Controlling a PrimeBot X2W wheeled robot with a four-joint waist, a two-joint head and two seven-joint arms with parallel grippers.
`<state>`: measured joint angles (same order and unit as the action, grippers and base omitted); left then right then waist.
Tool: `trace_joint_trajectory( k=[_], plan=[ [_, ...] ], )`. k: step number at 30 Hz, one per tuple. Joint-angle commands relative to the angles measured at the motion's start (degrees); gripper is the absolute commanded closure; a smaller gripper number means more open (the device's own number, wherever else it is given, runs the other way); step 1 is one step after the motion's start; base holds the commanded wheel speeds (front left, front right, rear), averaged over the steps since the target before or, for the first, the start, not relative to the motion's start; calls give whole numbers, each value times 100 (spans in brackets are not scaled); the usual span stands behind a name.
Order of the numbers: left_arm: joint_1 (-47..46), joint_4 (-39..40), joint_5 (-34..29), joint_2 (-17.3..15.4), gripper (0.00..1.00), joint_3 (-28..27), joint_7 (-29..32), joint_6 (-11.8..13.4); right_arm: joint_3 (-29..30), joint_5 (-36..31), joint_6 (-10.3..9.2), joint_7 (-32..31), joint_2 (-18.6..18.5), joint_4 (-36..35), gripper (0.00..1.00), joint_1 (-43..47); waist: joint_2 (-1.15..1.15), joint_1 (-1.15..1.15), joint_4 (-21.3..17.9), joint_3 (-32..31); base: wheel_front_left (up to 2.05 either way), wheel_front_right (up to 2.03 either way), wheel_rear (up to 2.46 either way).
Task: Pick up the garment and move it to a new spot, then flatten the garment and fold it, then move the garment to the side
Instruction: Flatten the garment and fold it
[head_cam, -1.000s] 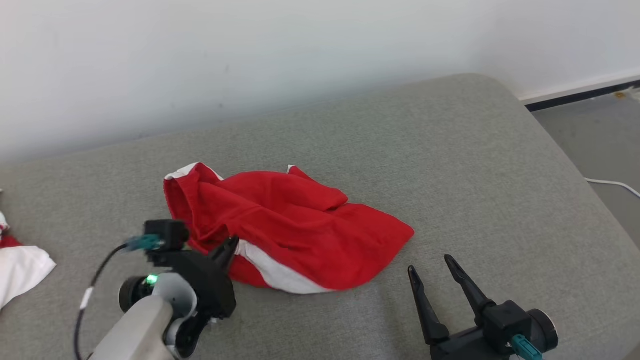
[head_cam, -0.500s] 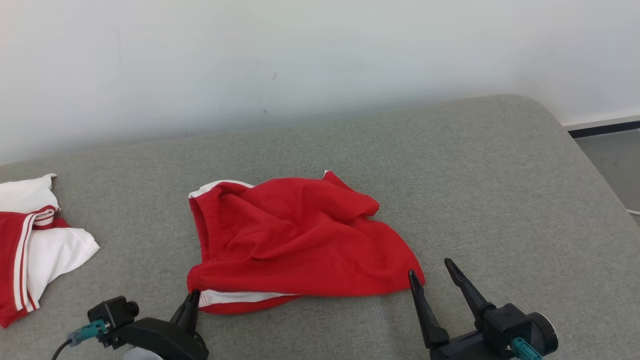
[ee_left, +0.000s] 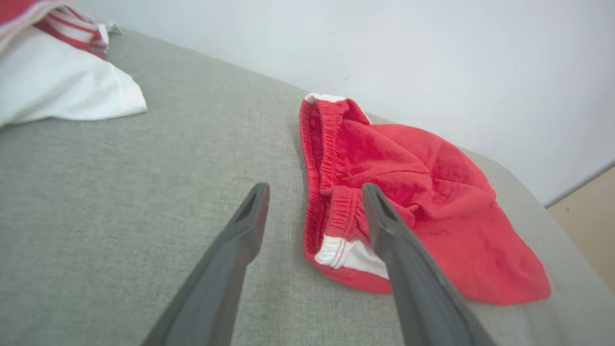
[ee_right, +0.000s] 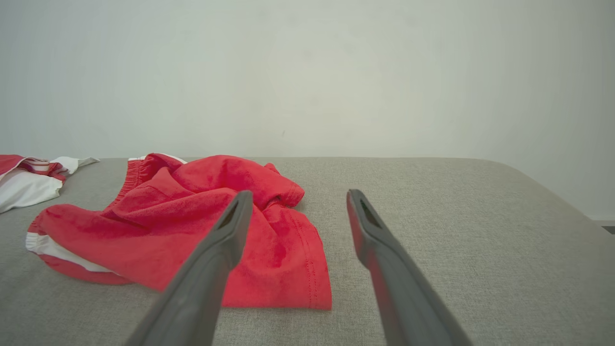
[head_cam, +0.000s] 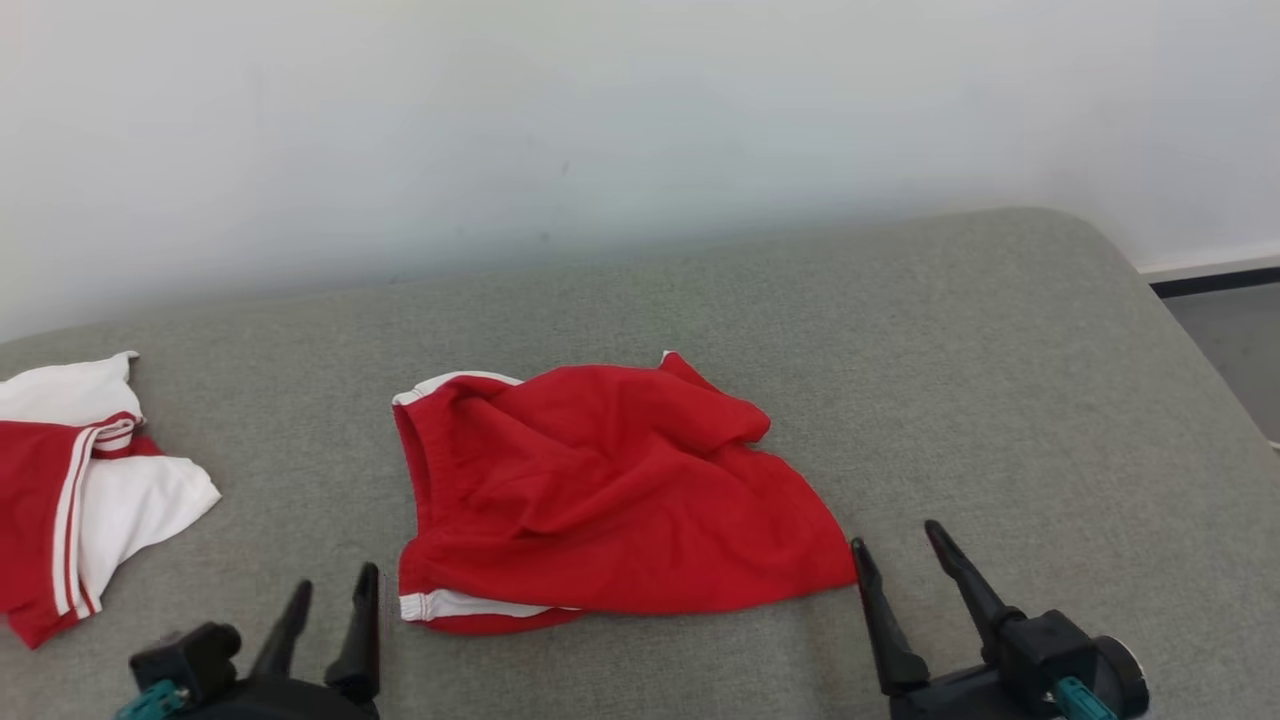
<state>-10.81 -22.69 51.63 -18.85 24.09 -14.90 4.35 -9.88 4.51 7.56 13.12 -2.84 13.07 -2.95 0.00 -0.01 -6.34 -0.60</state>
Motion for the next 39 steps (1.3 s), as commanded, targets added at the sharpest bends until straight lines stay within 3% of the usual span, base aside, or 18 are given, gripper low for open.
trace_joint_trajectory(
  k=[1, 6, 9, 15, 26, 28, 39],
  plan=[
    [135, 262, -316, -12, 0, -177, -32, 79, 88, 1, -14, 31, -7, -11, 0, 82, 0, 1, 75, -54, 0, 0, 0],
    [817, 1350, -1508, 276, 0, -940, -23, 263, 405, -70, -14, 46, -7, -6, 0, 171, 0, 1, 239, -156, 0, 0, 0],
    [1243, 1757, -2255, 536, 0, -1365, -24, 173, 616, -170, -15, 47, -6, 84, 0, 225, 0, 1, 375, -240, 0, 0, 0],
    [1590, 1729, -3018, 788, 0, -1723, -26, 22, 732, -161, -15, -34, -8, 376, 0, 267, 0, 1, 457, -352, 0, 0, 0],
    [1805, 1684, -3487, 1144, 0, -2117, -27, -278, 786, -16, -15, -396, -8, 790, 0, 101, 0, 1, 545, -414, 0, 0, 0],
    [1808, 1680, -3545, 1195, 0, -2176, -27, -334, 780, 347, -15, -722, -6, 918, 0, -25, 0, 1, 553, -400, 0, 0, 0],
    [1571, 1596, -3749, 1391, 0, -2269, -26, -603, 545, 630, -15, -2492, -284, 1917, 0, -1359, 0, 1, 663, -74, 0, 0, 0]
  ],
)
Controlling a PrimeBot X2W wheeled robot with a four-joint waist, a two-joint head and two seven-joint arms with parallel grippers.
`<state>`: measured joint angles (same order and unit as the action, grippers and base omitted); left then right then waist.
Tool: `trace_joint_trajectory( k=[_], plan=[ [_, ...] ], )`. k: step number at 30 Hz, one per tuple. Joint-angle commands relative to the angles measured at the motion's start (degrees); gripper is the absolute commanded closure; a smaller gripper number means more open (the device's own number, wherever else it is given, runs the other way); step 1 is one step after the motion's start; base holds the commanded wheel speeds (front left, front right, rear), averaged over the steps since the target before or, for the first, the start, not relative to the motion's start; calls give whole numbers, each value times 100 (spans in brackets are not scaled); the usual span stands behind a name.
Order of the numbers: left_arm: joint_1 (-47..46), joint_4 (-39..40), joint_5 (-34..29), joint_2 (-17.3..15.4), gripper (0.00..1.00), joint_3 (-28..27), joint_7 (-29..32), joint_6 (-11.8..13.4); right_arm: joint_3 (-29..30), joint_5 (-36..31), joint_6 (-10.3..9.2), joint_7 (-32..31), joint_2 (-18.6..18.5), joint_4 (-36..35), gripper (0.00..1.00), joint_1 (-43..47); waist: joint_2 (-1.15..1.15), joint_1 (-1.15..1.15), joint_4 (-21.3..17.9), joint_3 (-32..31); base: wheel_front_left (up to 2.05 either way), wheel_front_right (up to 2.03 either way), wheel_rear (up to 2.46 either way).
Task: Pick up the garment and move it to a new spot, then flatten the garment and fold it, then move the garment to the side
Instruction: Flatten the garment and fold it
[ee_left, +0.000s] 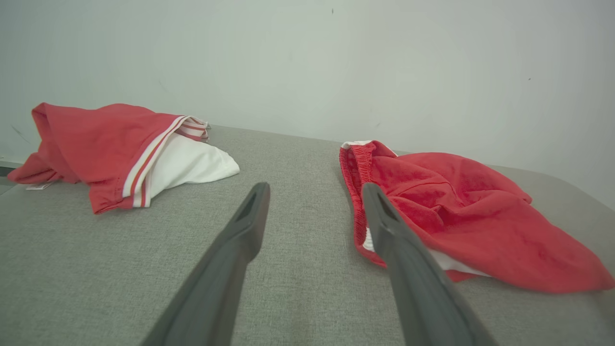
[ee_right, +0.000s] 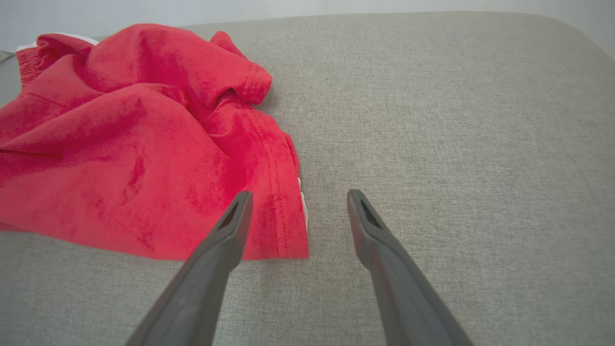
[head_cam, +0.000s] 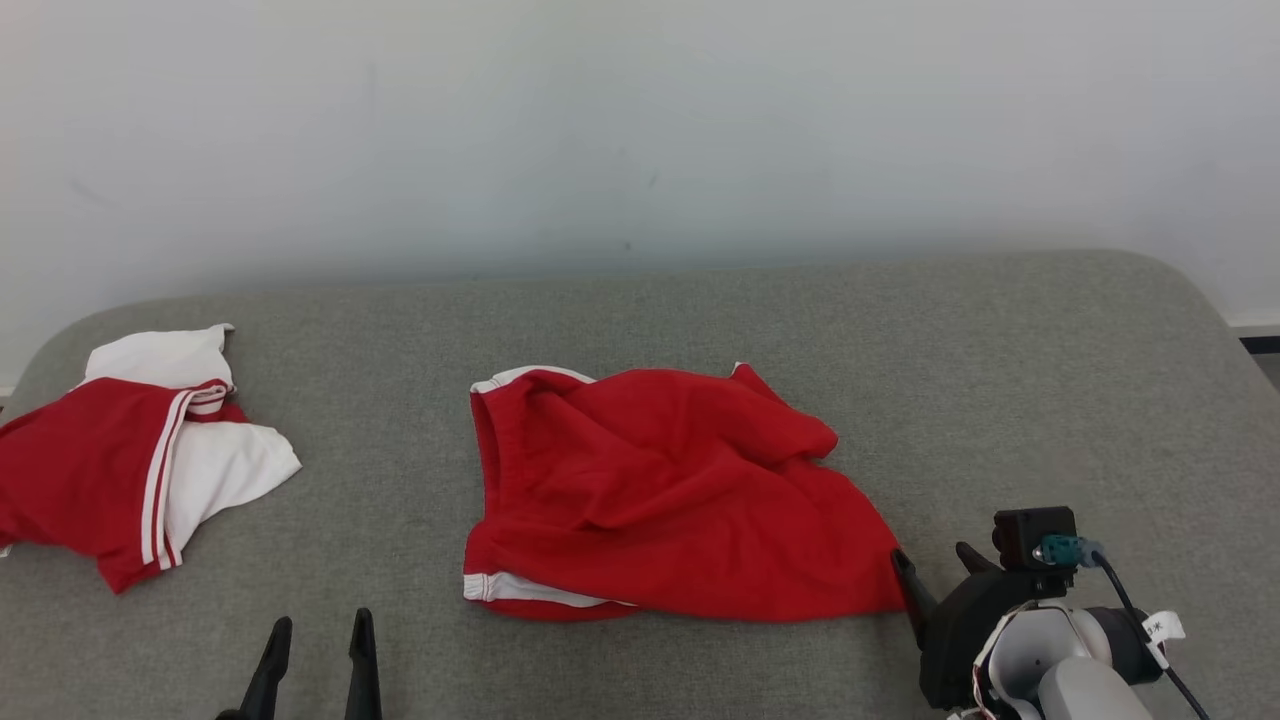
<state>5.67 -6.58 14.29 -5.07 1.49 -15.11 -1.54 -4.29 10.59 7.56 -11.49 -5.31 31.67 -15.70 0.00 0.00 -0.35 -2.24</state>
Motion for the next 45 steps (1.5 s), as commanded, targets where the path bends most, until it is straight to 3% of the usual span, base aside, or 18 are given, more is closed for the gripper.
trace_joint_trajectory(
  k=[1, 9, 22, 23, 24, 25, 35, 45],
  plan=[
    [-92, -26, -34, 23, 0, -8, -6, -39, -12, 51, -15, -103, -53, 188, 0, -182, 0, 0, 89, 127, 0, 0, 0],
    [-290, -124, -150, 82, 0, -52, -5, -165, -313, 176, -15, -252, -150, 974, 0, -666, 0, 0, 276, 382, 0, 0, 0],
    [-410, -182, -234, 156, 0, -156, -5, -220, -957, 608, -15, 82, -149, 1229, 0, -686, 0, 0, 263, 409, 0, 0, 0],
    [-417, -184, -238, 159, 0, -166, -6, -231, -1030, 617, -15, 140, -172, 1214, 35, -713, 0, 0, 259, 415, 0, 0, 0],
    [-424, -185, -242, 166, 0, -170, -5, -242, -1086, 636, -15, 205, -199, 1198, 59, -747, 0, 0, 255, 424, 0, 0, 0],
    [-430, -185, -242, 171, 0, -175, -6, -240, -1129, 666, -15, 272, -217, 1190, 100, -779, 0, 0, 251, 433, 0, 0, 0],
    [-347, -221, -296, 196, 0, -244, -6, -273, -1060, 1031, -15, 638, -315, 615, 100, -587, 0, 0, 197, 368, 0, 0, 0],
    [-254, -177, -295, 208, 0, -361, -5, -244, -520, 995, -15, -71, -119, -1755, 100, 653, 0, 0, 29, 286, 0, 0, 0]
  ],
)
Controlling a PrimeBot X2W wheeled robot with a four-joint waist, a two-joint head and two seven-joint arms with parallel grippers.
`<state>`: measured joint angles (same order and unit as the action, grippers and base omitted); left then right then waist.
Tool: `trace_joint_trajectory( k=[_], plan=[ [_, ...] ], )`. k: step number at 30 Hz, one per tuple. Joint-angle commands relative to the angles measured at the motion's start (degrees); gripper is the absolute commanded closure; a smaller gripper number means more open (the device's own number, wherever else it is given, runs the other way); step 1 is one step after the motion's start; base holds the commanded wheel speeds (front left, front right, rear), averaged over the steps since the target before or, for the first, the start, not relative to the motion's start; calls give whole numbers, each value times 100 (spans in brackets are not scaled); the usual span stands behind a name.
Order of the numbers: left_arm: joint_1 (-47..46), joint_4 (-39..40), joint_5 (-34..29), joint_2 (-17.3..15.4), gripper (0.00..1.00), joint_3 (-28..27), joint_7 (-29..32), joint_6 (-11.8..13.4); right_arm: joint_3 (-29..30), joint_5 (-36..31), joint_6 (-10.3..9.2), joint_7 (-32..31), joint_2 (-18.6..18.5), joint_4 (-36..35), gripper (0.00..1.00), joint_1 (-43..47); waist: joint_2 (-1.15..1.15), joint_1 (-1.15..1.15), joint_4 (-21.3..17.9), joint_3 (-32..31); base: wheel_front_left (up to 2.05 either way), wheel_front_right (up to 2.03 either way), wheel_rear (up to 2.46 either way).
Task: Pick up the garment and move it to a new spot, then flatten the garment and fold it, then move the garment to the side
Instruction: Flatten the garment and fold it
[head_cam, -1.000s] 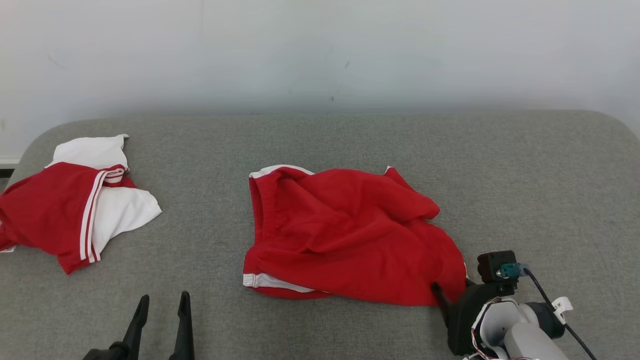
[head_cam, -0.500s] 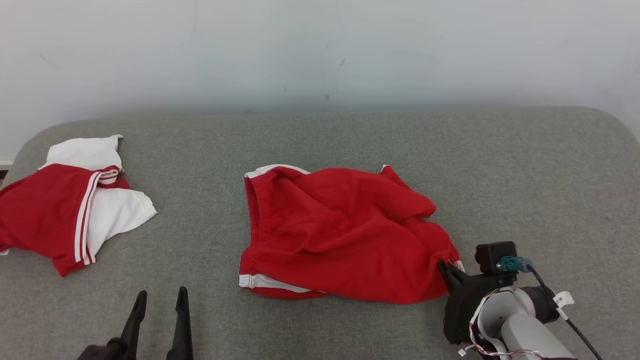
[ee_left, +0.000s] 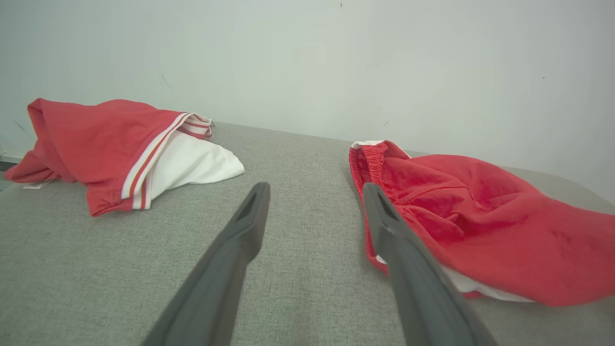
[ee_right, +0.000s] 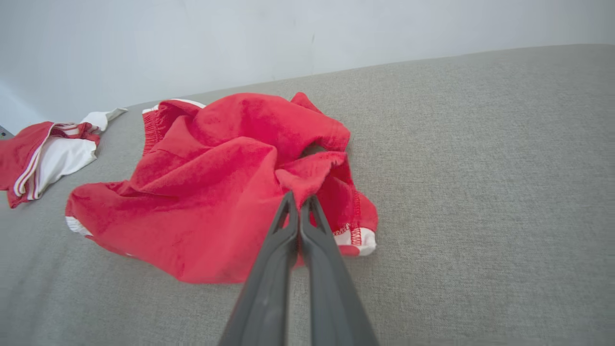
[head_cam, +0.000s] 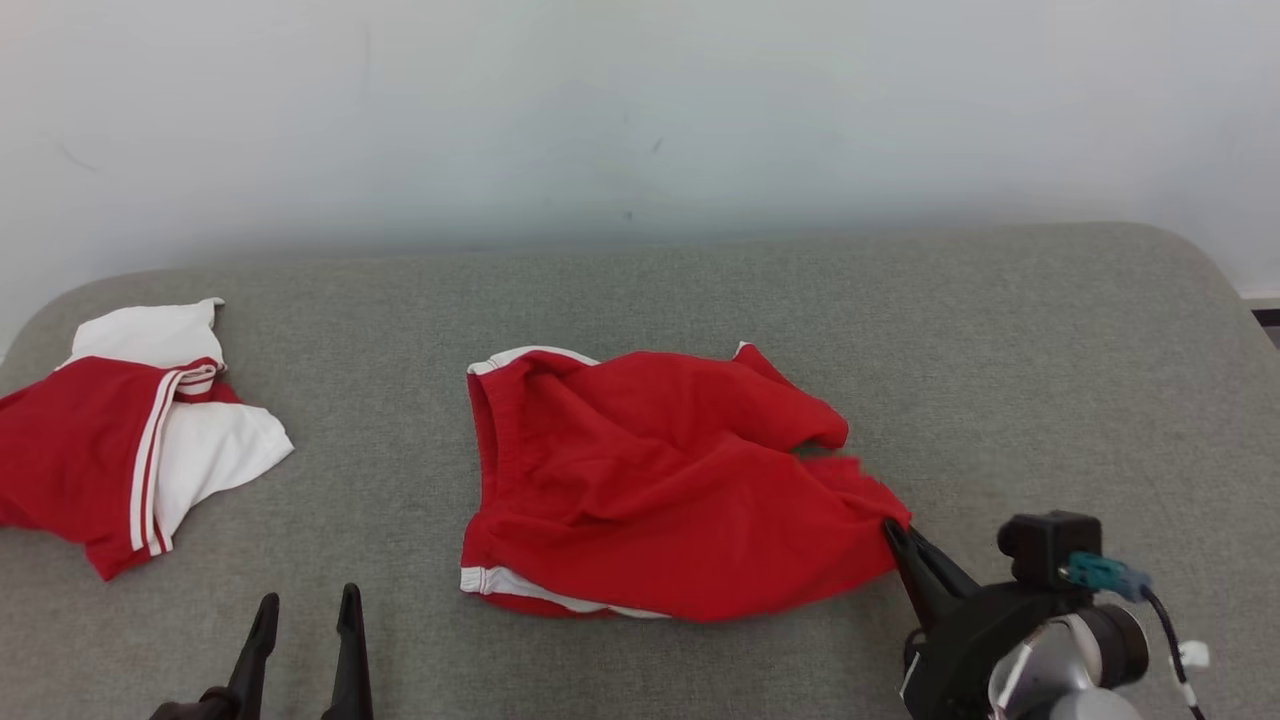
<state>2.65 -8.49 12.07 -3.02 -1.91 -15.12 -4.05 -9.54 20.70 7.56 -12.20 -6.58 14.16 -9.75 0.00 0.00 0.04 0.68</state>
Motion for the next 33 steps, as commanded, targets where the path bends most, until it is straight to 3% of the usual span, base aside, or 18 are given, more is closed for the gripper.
trace_joint_trajectory(
  k=[1, 7, 12, 16, 19, 30, 31, 32, 33],
  plan=[
    [44, 16, -74, 5, 0, -19, -5, 4, 90, -28, -15, -104, 60, -257, 100, 198, 0, 0, -16, -10, 0, 0, 0],
    [6, 10, -83, 8, 0, 8, -4, -36, 550, -176, -15, -744, 269, -1363, 100, 886, 0, 0, 28, -20, 0, 0, 0],
    [-10, 6, -80, 11, 0, 20, -4, -44, 731, -291, -15, -1080, 339, -1353, 100, 757, 0, 0, 75, 40, 0, 0, 0],
    [-109, 2, -108, 12, 0, 47, -5, -83, 902, -406, -15, -1121, 248, -572, 100, 136, 0, 0, 158, 138, 0, 0, 0],
    [-198, -23, -102, 13, 0, 108, -5, -101, 1121, -560, -14, -784, 181, 455, 100, -613, 0, 0, 304, 242, 0, 0, 0],
    [-453, -72, -46, 13, 0, 265, -4, -141, 1114, -871, -15, 252, 68, 2670, 100, -2110, 0, 0, 659, 560, 0, 0, 0],
    [-492, -71, -42, 13, 0, 266, -5, -138, 1064, -890, -15, 368, 59, 2818, 80, -2210, 0, 0, 676, 588, 0, 0, 0],
    [-515, -79, -40, 13, 0, 269, -4, -137, 1014, -924, -15, 495, 27, 2948, 15, -2293, 0, 0, 689, 606, 0, 0, 0],
    [-530, -91, -39, 14, 0, 267, -5, -138, 973, -956, -15, 624, -7, 3080, 0, -2364, 0, 0, 697, 615, 0, 0, 0]
  ],
)
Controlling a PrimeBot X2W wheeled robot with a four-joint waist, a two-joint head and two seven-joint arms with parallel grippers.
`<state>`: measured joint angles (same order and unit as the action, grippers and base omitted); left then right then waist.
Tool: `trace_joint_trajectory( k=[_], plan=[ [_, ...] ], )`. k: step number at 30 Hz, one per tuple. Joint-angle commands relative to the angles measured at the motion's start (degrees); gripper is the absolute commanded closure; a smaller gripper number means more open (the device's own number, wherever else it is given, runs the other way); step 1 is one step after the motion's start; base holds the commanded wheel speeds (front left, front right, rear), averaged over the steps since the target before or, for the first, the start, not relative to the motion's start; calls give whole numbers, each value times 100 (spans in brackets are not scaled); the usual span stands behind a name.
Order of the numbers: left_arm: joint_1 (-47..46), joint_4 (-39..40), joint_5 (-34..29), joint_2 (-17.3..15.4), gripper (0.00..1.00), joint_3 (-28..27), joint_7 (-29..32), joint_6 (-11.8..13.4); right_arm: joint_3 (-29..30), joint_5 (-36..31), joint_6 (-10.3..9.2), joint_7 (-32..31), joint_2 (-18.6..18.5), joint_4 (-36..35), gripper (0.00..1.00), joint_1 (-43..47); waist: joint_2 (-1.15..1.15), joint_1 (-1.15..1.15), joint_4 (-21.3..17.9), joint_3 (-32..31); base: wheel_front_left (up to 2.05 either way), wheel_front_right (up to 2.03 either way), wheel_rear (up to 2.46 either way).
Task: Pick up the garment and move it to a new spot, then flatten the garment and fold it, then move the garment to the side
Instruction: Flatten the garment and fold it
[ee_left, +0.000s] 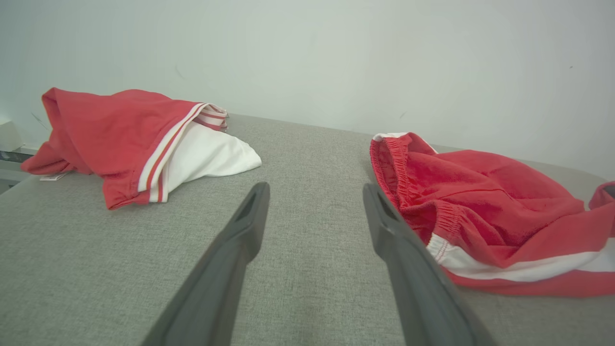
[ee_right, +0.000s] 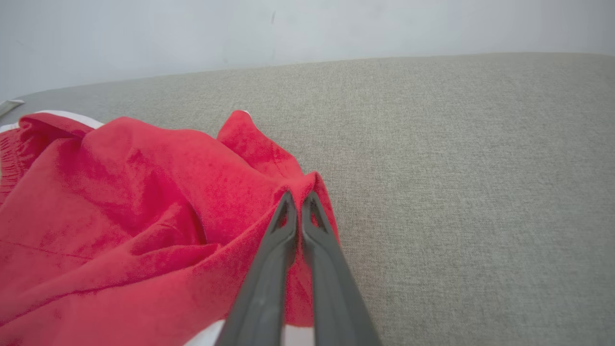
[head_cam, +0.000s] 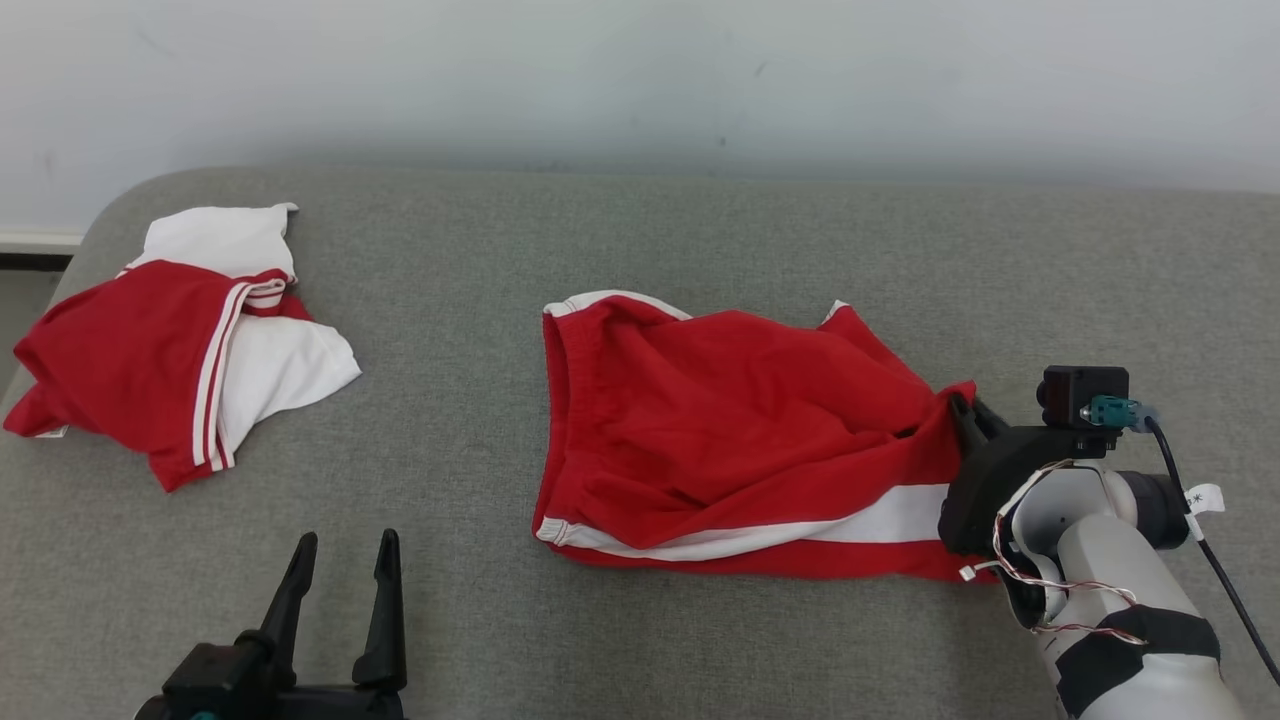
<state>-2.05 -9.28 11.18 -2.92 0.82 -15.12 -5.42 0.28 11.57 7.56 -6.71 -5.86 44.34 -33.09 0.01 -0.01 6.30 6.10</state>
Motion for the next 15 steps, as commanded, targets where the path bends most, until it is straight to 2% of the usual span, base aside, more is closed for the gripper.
trace_joint_trajectory(
  k=[1, 9, 15],
  plan=[
    [-82, -25, 50, 4, 0, -9, -5, 1, -53, -82, -15, 181, -110, 184, 0, -89, -1, 1, 75, 77, 0, 0, 0],
    [-12, -90, 75, 3, 0, -218, -4, 77, -300, -553, -15, 1226, -367, 632, 0, -10, -1, 1, -163, -177, 0, 0, 0],
    [168, -83, 82, 3, 0, -470, -4, 134, -344, -872, -15, 1953, -272, 225, 0, 420, -1, 1, -495, -511, 0, 0, 0]
  ],
)
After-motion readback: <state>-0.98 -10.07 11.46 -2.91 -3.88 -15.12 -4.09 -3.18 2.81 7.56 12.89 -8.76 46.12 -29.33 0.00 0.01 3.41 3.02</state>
